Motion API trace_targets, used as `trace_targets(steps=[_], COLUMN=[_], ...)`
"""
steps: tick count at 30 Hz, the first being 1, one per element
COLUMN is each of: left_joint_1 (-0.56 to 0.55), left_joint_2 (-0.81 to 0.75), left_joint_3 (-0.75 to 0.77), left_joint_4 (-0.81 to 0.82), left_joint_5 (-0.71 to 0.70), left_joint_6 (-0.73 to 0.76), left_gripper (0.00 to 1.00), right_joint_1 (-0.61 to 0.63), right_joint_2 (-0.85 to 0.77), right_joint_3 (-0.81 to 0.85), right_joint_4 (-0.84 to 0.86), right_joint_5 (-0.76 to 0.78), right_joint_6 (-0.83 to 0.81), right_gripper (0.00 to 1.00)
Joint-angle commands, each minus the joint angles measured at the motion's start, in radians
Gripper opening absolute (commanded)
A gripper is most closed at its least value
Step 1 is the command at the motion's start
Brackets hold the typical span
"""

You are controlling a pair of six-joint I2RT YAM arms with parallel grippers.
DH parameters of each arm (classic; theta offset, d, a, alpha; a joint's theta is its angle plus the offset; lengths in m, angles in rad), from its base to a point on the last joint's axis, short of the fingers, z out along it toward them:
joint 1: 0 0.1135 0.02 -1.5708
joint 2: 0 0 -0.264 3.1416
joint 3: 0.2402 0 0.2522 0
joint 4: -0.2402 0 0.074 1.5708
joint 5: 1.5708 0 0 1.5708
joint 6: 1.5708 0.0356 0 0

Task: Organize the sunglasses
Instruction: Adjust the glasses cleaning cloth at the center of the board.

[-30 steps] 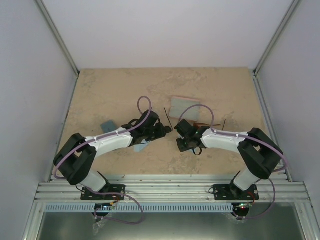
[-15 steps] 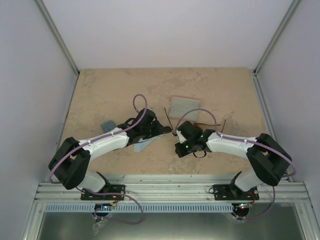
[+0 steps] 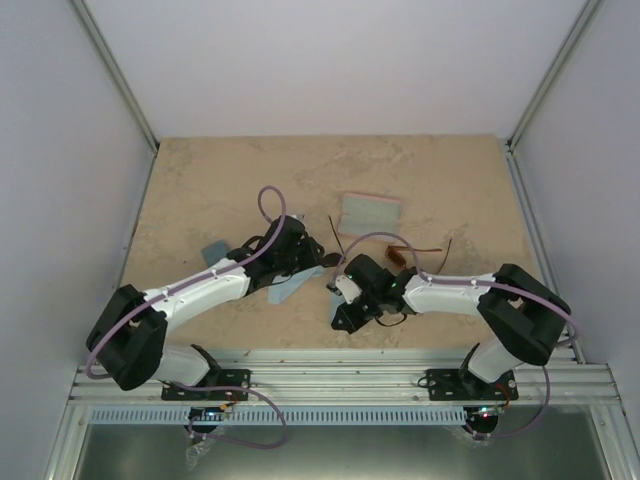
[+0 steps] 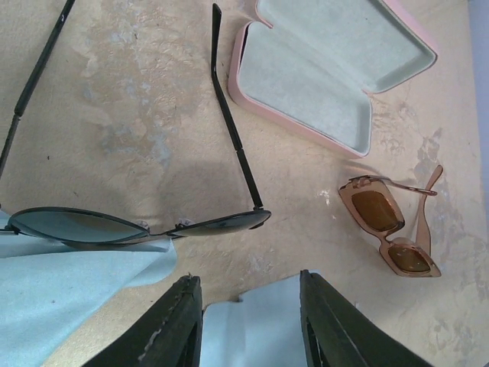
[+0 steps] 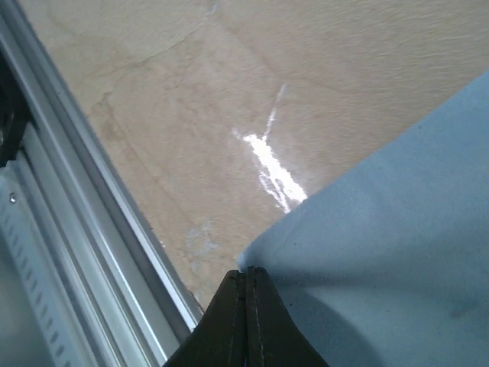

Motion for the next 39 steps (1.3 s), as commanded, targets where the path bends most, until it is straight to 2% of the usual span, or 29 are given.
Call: trace_targets(steps=[1, 4, 6, 10, 13, 20, 23, 28, 33, 39], left_joint_1=[0.006, 0.006, 0.006, 0.001, -0.024, -0.095, -0.104, -0.104, -0.104, -0.104], left_joint_2=[-0.030, -0.032, -0.027, 0.005, 0.052, 0.196, 0.231, 0.260, 0.273, 0.286], left_joint_3=[-0.020, -0.029, -0.036, -0.040, -0.017, 0.050, 0.052, 0.067, 0.077, 0.083], left_joint_4=[-0.022, -0.008, 0.009, 0.063, 0.078, 0.042, 0.035, 0.008, 0.004, 0.006], left_joint_5=[-0.020, 0.009, 0.048, 0.153, 0.198, 0.249, 0.271, 0.267, 0.254, 0.252], left_joint_6=[-0.008, -0.001, 0.007, 0.031, 0.052, 0.065, 0.069, 0.081, 0.085, 0.086], left_gripper=[0.38, 0.40, 0.40, 0.37, 0.35, 0.31, 0.31, 0.32, 0.32, 0.32], right_joint_1=[0.014, 0.014, 0.011, -0.001, -0.055, -0.134, -0.144, -0.154, -0.154, -0.153], right_joint_2=[0.021, -0.025, -0.092, -0.238, -0.274, -0.264, -0.236, -0.174, -0.211, -0.214], right_joint_3=[0.015, 0.024, 0.020, 0.001, -0.027, -0.091, -0.103, -0.090, -0.097, -0.088], right_joint_4=[0.051, 0.016, -0.007, -0.131, -0.231, -0.198, -0.134, -0.133, -0.107, -0.112], right_joint_5=[-0.068, 0.056, 0.164, 0.455, 0.567, 0.470, 0.350, 0.246, 0.106, 0.059], right_joint_6=[-0.015, 0.012, 0.045, 0.173, 0.260, 0.213, 0.150, 0.126, 0.086, 0.071], right_gripper=[0.03, 0.32, 0.43, 0.49, 0.57, 0.59, 0.59, 0.59, 0.59, 0.54])
